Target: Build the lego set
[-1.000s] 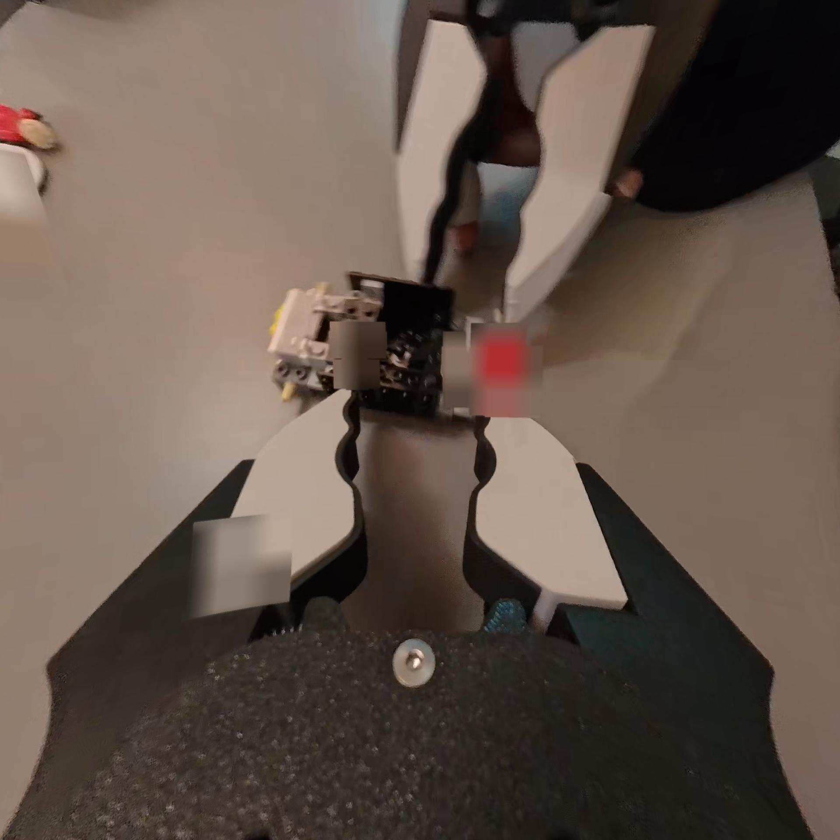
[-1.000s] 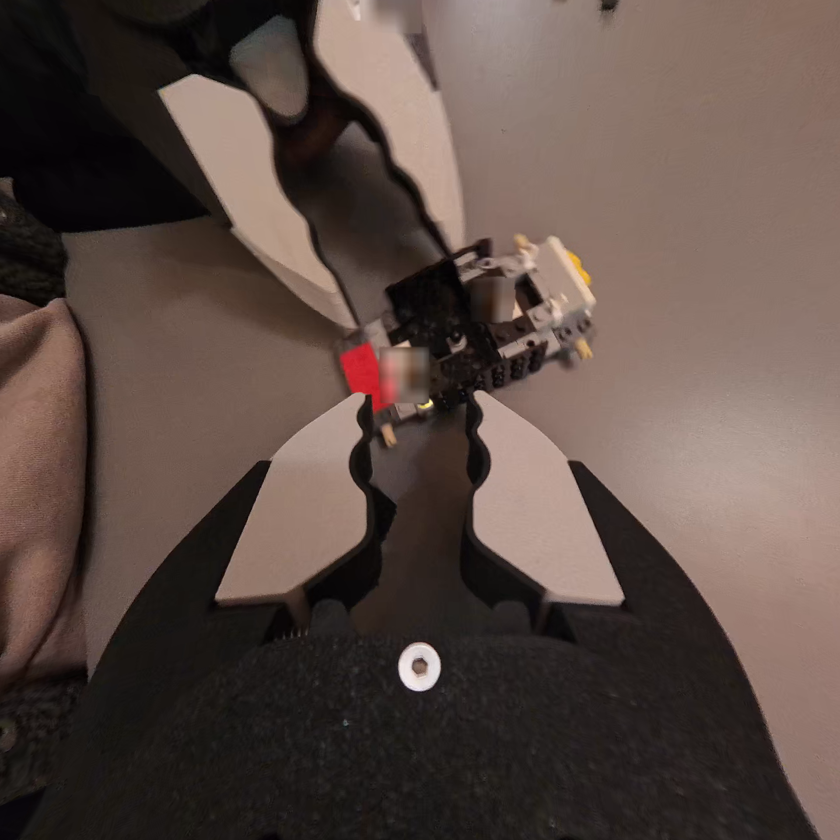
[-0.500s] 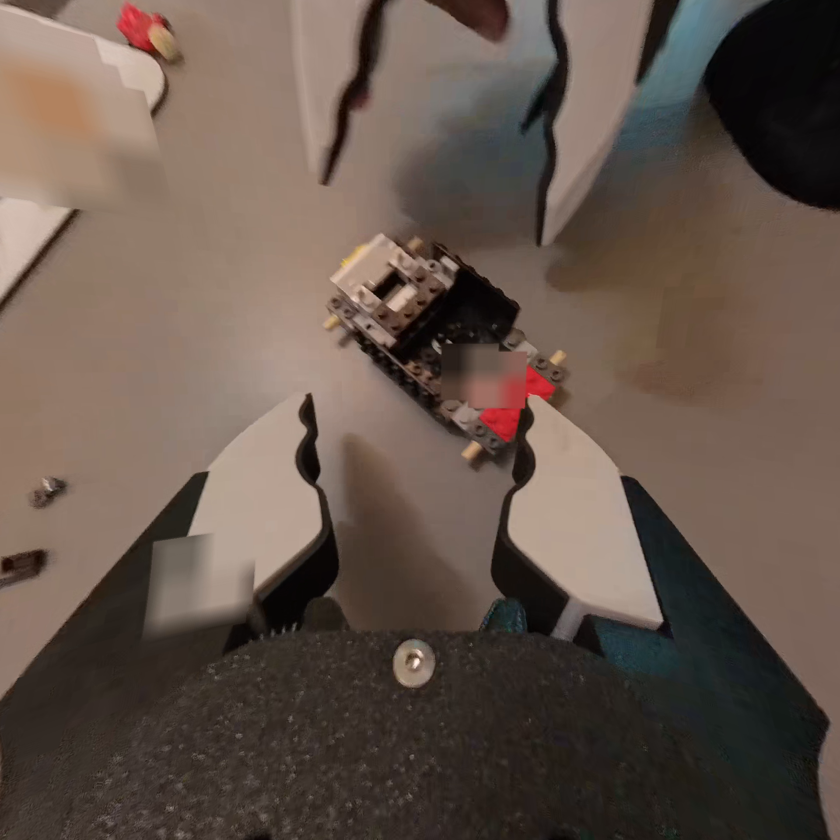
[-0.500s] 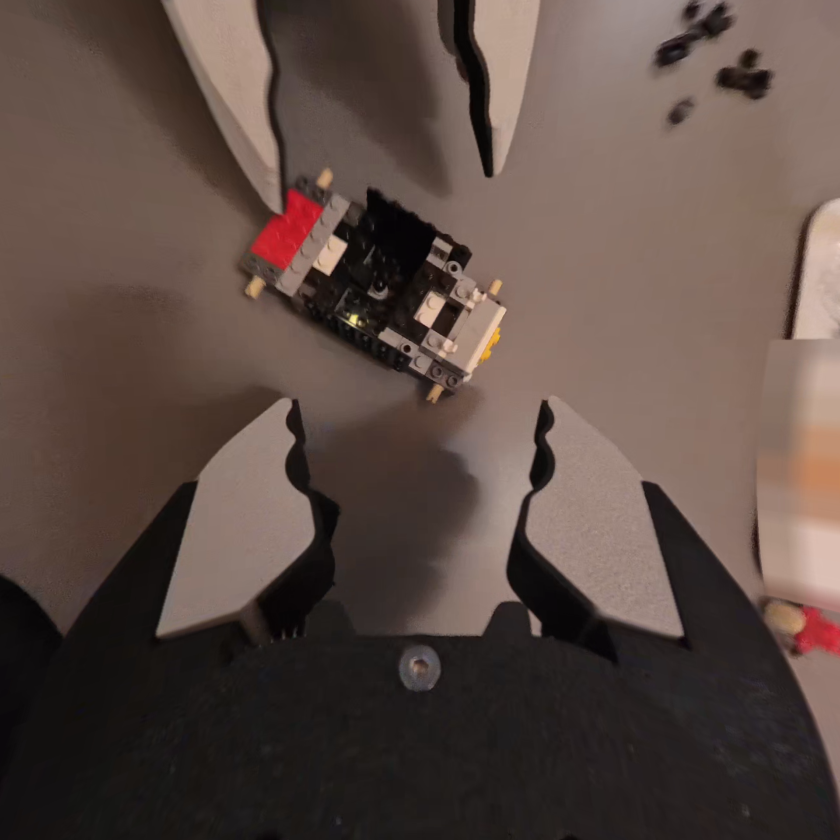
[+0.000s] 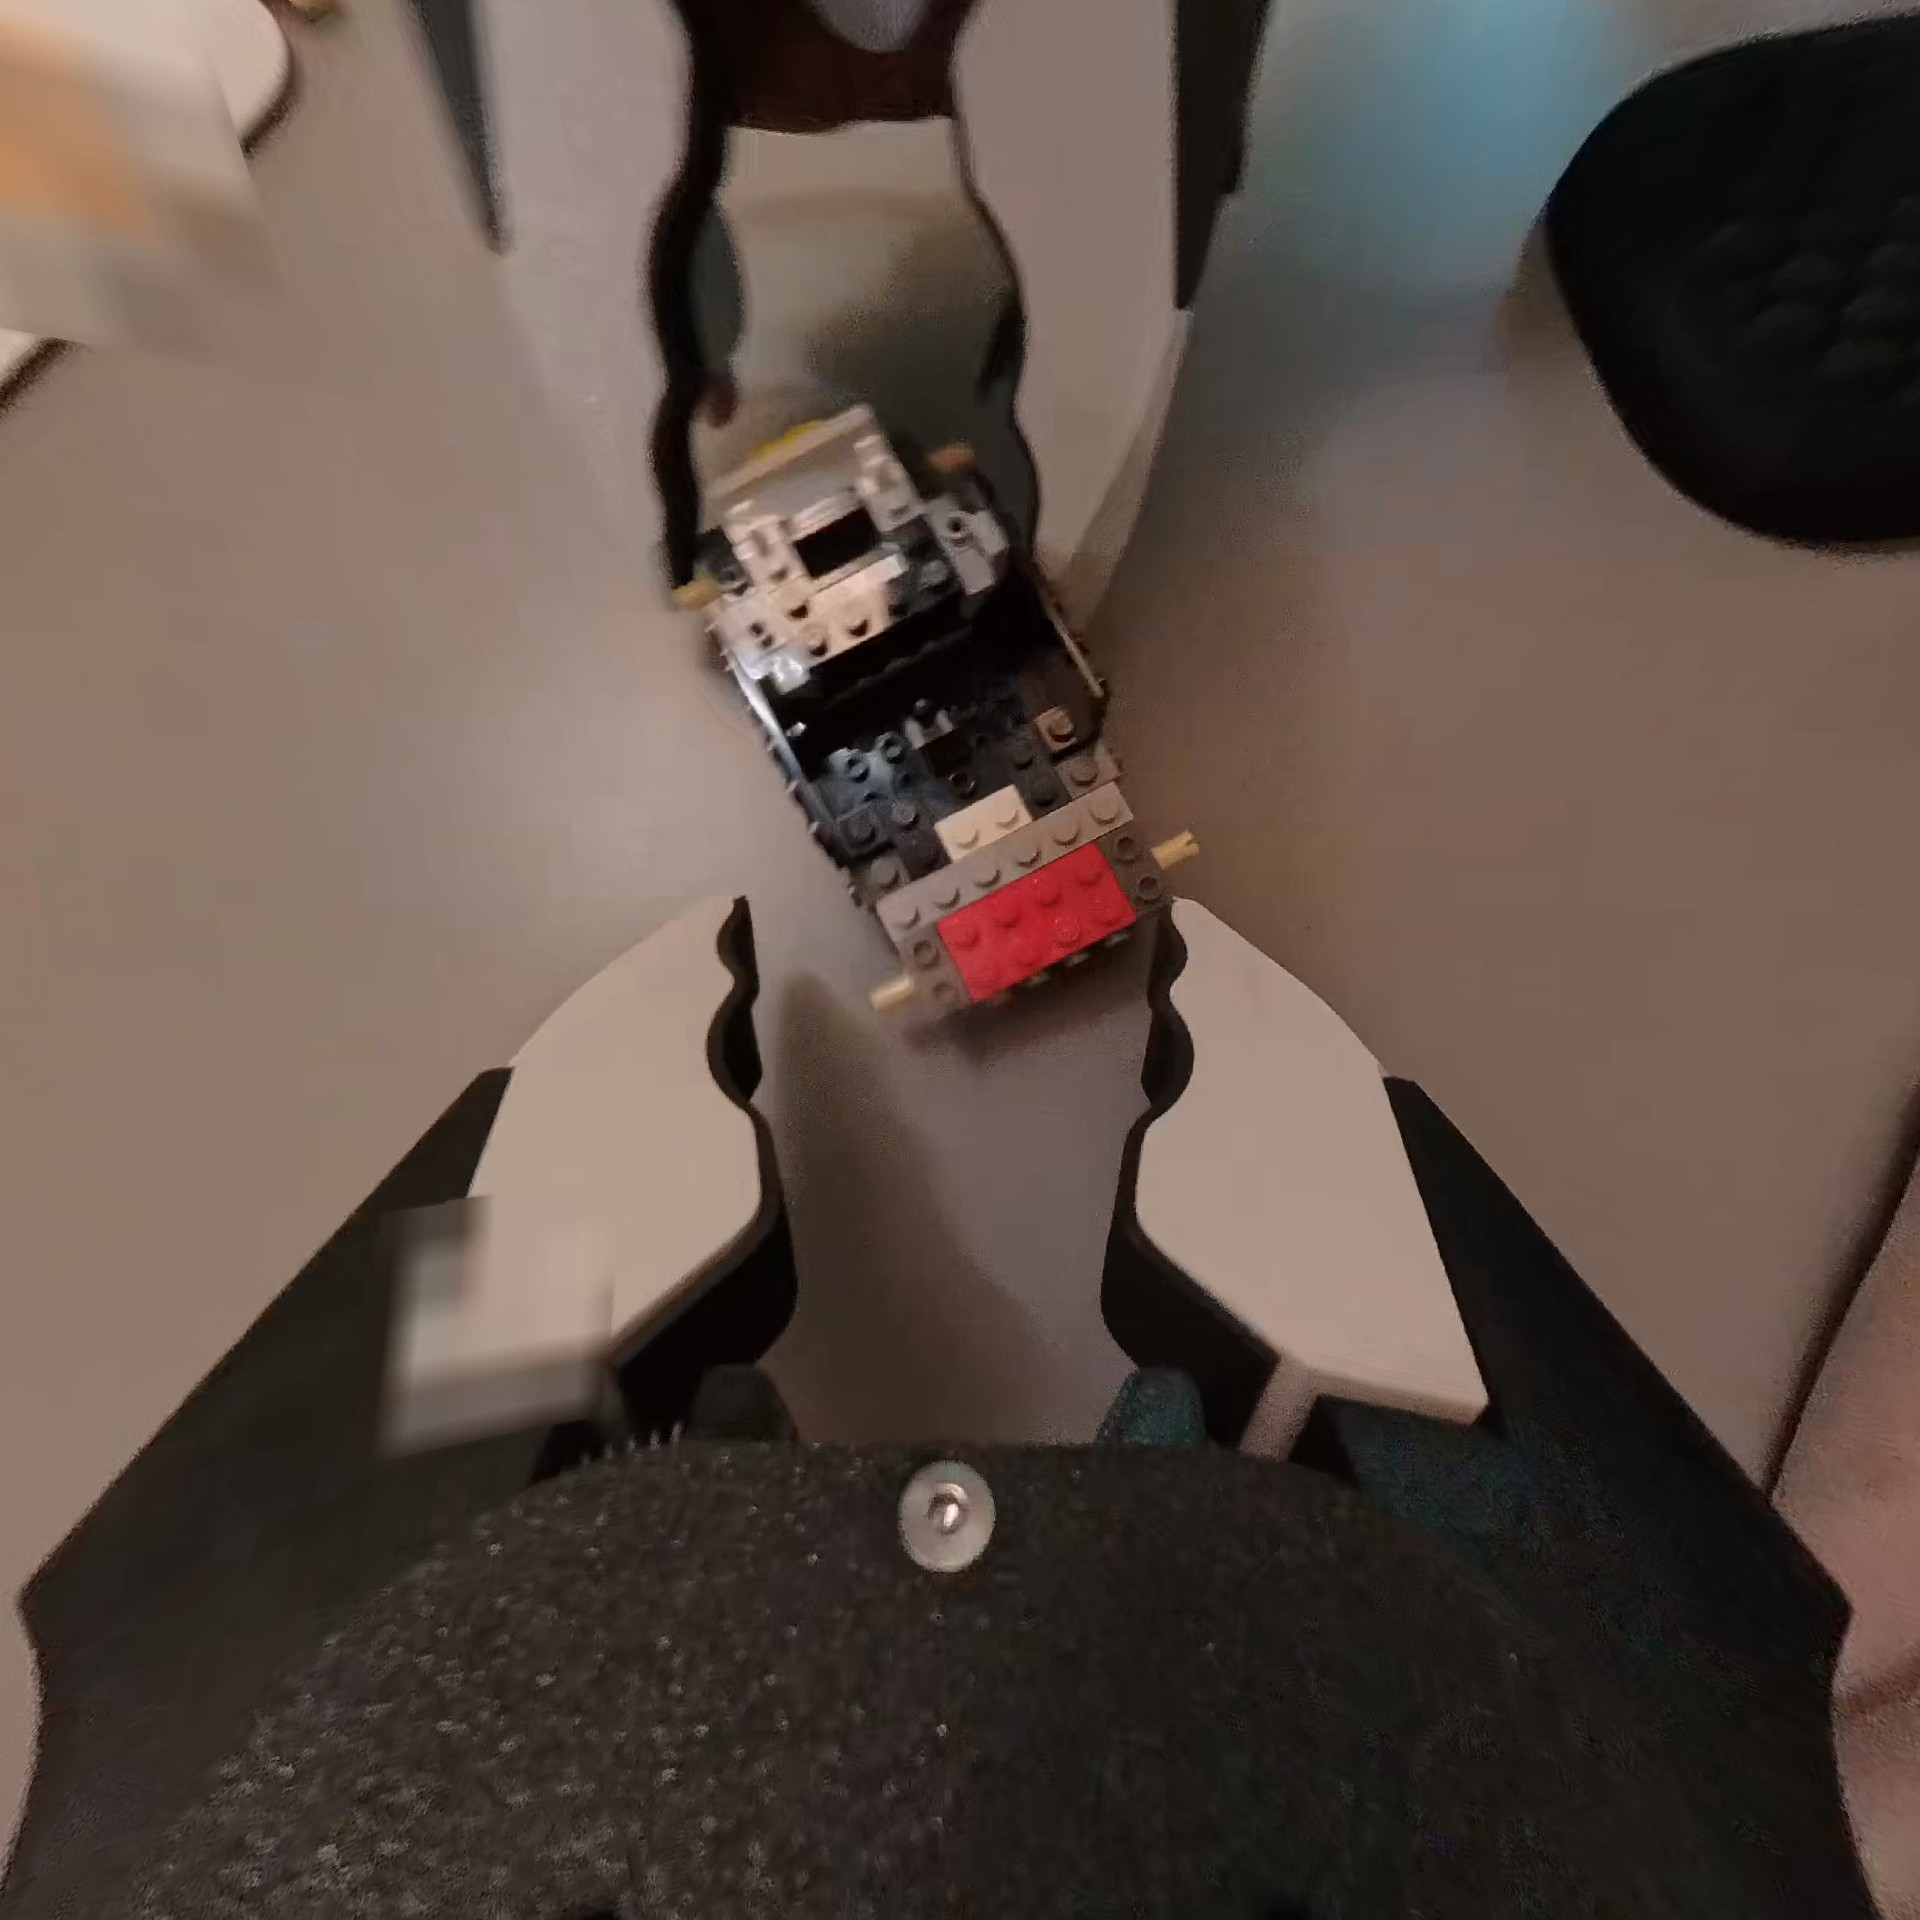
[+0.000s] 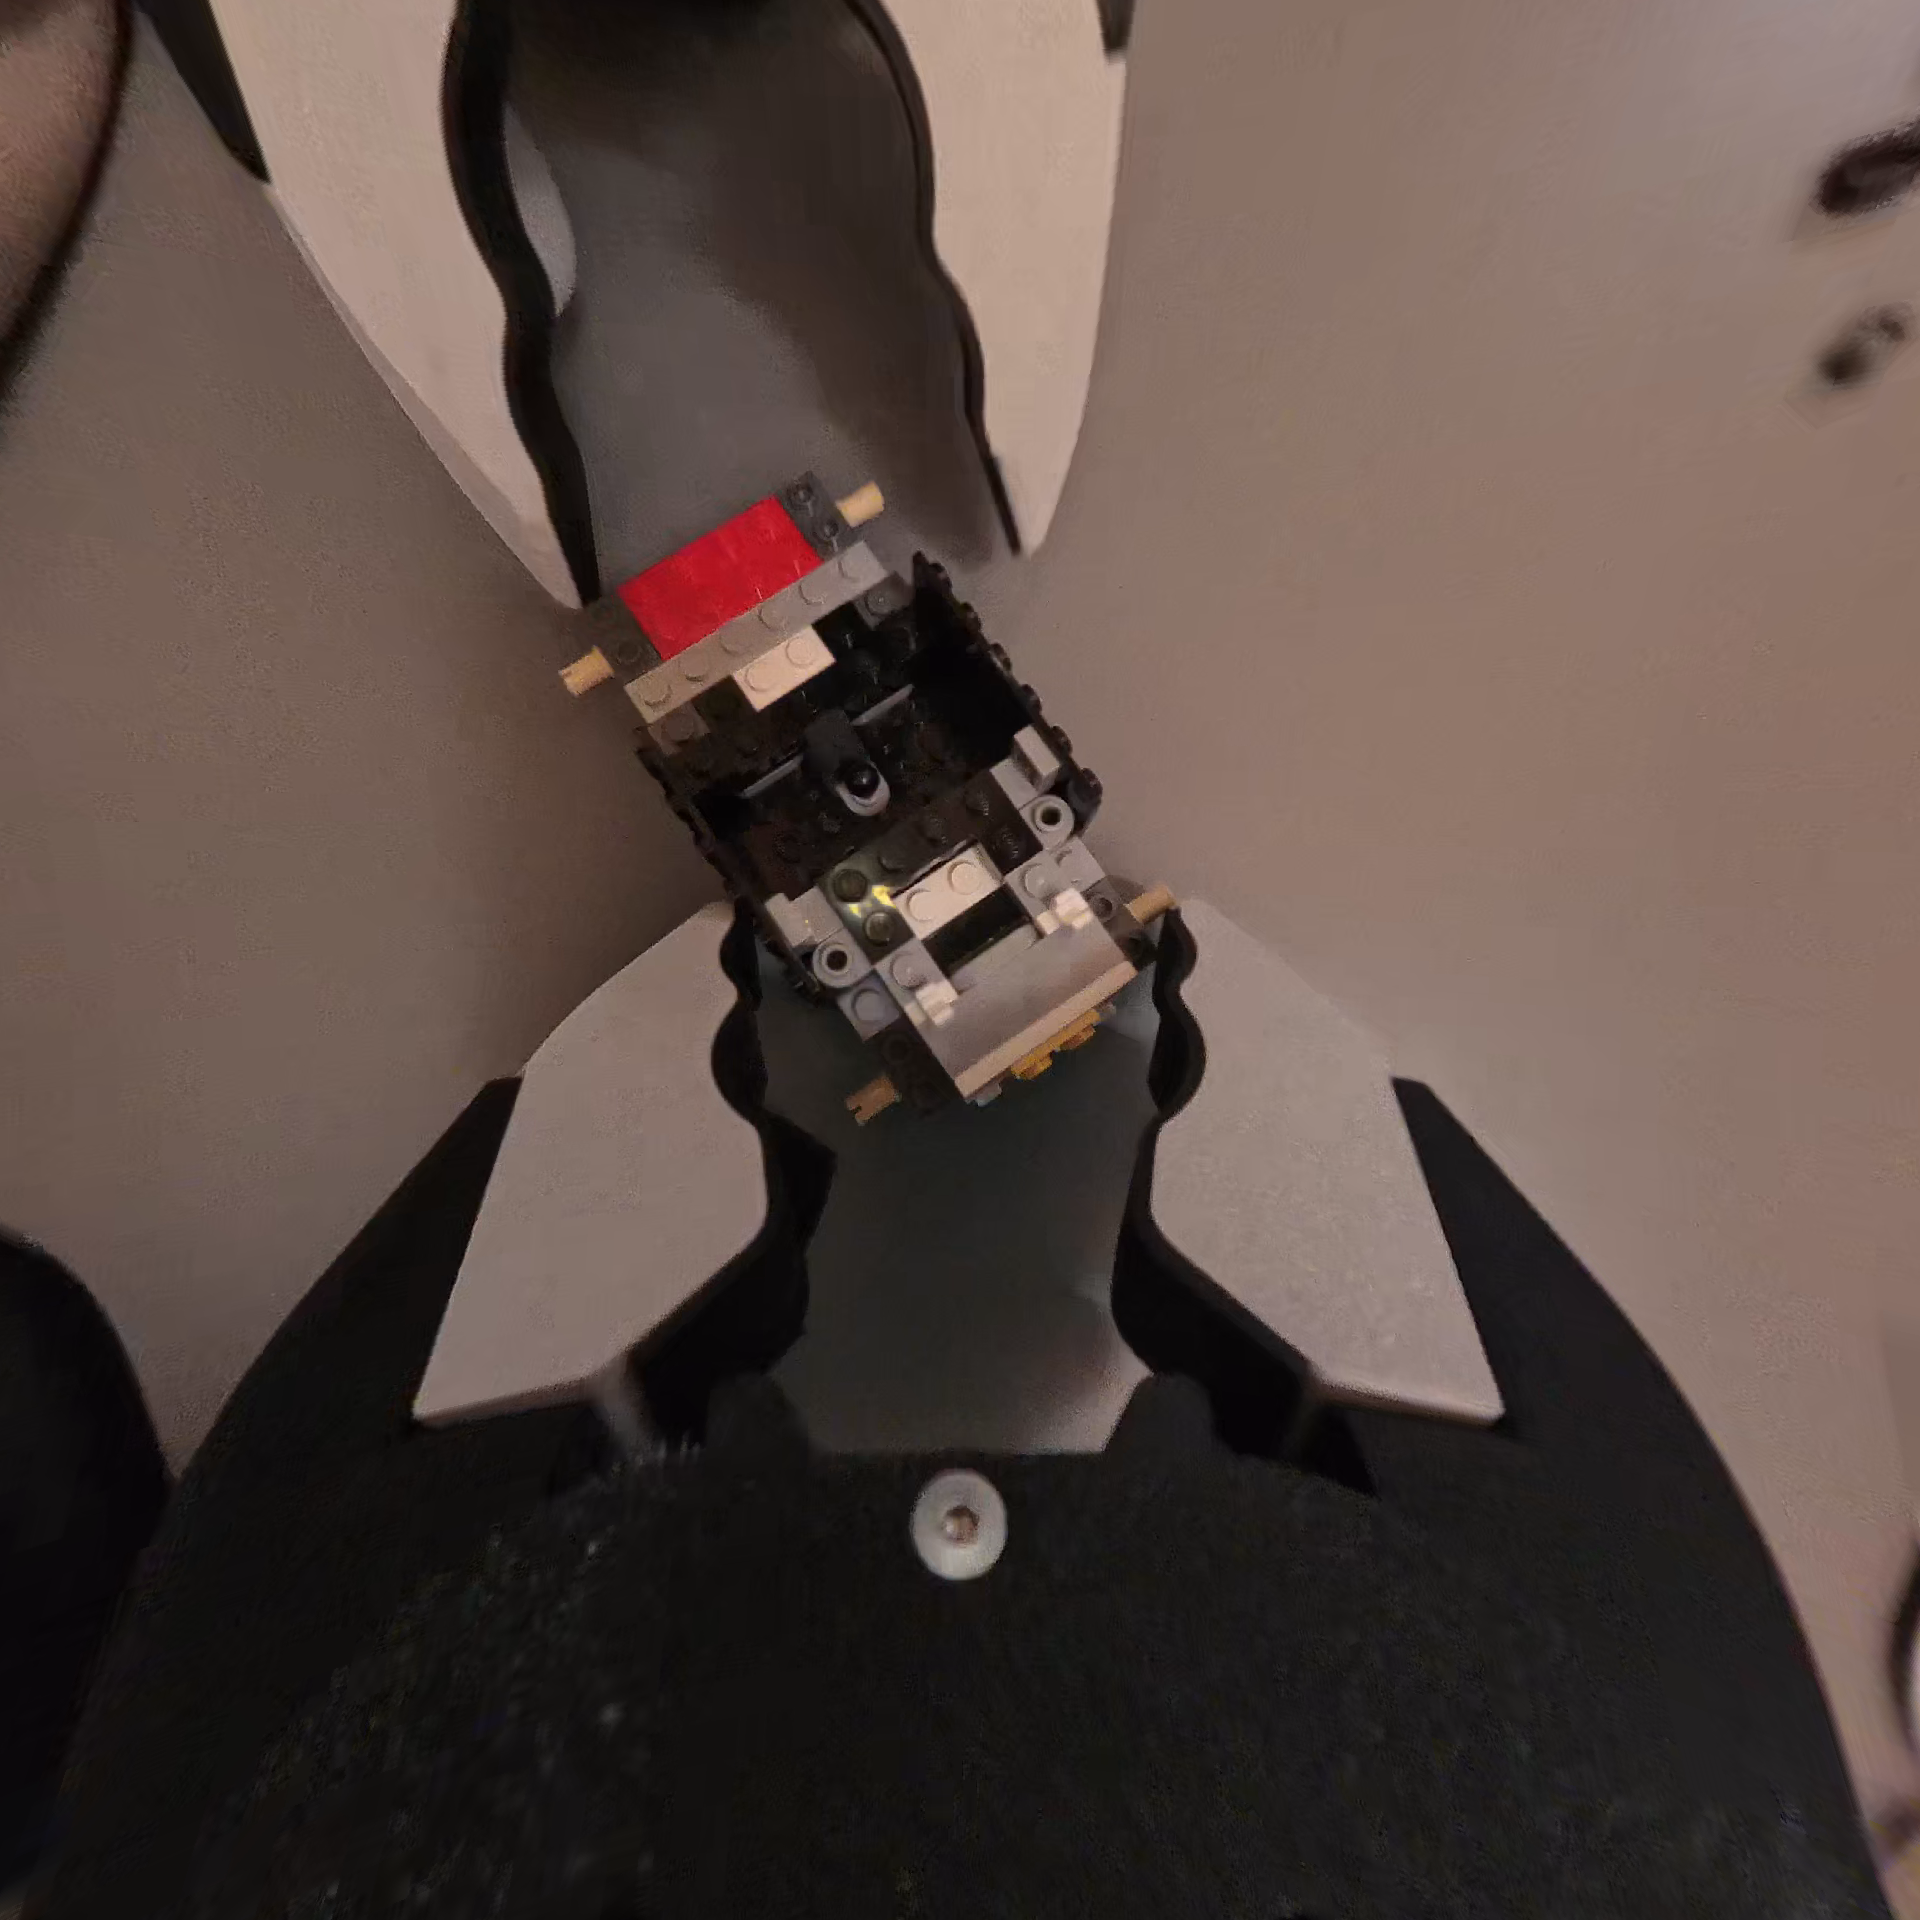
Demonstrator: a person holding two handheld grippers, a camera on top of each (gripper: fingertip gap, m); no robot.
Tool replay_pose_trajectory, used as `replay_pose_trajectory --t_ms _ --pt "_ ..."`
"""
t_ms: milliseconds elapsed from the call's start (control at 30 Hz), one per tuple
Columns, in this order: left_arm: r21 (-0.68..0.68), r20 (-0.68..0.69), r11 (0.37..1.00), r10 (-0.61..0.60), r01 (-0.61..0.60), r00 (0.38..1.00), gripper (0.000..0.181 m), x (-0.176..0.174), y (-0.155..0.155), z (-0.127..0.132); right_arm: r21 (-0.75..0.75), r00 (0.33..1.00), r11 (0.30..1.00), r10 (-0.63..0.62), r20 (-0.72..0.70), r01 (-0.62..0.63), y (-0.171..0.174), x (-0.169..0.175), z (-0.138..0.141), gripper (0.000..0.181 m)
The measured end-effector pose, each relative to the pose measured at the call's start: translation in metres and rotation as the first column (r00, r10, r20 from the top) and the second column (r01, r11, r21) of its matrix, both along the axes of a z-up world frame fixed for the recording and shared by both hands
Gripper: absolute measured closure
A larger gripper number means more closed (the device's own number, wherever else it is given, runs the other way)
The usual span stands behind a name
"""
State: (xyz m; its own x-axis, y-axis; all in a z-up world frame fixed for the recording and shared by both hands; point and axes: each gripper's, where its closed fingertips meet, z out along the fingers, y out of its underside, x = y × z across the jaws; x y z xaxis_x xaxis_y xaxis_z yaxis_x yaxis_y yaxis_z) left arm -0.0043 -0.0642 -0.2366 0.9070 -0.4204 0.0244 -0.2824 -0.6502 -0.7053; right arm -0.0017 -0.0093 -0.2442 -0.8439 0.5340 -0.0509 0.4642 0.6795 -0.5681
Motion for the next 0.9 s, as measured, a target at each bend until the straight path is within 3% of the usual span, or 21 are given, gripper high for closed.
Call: replay_pose_trajectory --t_ms 33,100,200,233,300,400,467,567,733,900 --pt "0.025 0.007 1.000 -0.001 0.001 1.000 0.108 -0.005 0.001 0.006 -0.022 0.995 0.995 -0.096 -0.023 0.096 0.002 0.002 0.005 0.108" --pt "0.080 0.018 0.997 -0.007 0.006 1.000 0.101 -0.016 0.004 0.017 -0.085 0.929 0.929 -0.366 -0.059 0.360 0.010 0.001 0.015 0.108" --pt "0.120 -0.007 0.992 -0.047 0.048 0.999 0.096 -0.029 0.011 0.021 -0.210 0.710 0.701 -0.703 -0.037 0.682 0.016 0.006 0.023 0.108" --pt "0.129 -0.019 0.989 -0.066 0.068 0.998 0.095 -0.033 0.016 0.020 -0.196 0.642 0.637 -0.766 -0.047 0.746 0.019 0.009 0.020 0.108" --pt "0.127 -0.014 0.985 -0.117 0.118 0.993 0.096 -0.035 0.024 0.017 -0.142 0.573 0.584 -0.812 -0.114 0.800 0.020 0.014 0.011 0.108" --pt "0.116 0.018 0.966 -0.235 0.232 0.972 0.096 -0.026 0.031 0.010 -0.136 0.581 0.599 -0.800 -0.150 0.789 0.007 0.012 0.003 0.108" --pt "0.097 -0.005 0.947 -0.307 0.306 0.952 0.098 -0.019 0.030 0.003 -0.057 0.637 0.656 -0.747 -0.190 0.752 0.005 0.013 -0.003 0.108" --pt "0.045 -0.049 0.932 -0.358 0.360 0.932 0.116 -0.013 0.024 -0.013 -0.036 0.706 0.726 -0.679 -0.201 0.687 -0.002 0.011 -0.005 0.108" --pt "0.043 -0.030 0.929 -0.366 0.367 0.930 0.121 -0.011 0.020 -0.015 -0.097 0.711 0.734 -0.677 -0.190 0.672 -0.004 0.006 -0.005 0.106" --pt "0.052 -0.039 0.926 -0.373 0.374 0.927 0.121 -0.020 0.022 -0.015 -0.268 0.677 0.708 -0.705 -0.211 0.654 0.003 0.004 0.022 0.101"
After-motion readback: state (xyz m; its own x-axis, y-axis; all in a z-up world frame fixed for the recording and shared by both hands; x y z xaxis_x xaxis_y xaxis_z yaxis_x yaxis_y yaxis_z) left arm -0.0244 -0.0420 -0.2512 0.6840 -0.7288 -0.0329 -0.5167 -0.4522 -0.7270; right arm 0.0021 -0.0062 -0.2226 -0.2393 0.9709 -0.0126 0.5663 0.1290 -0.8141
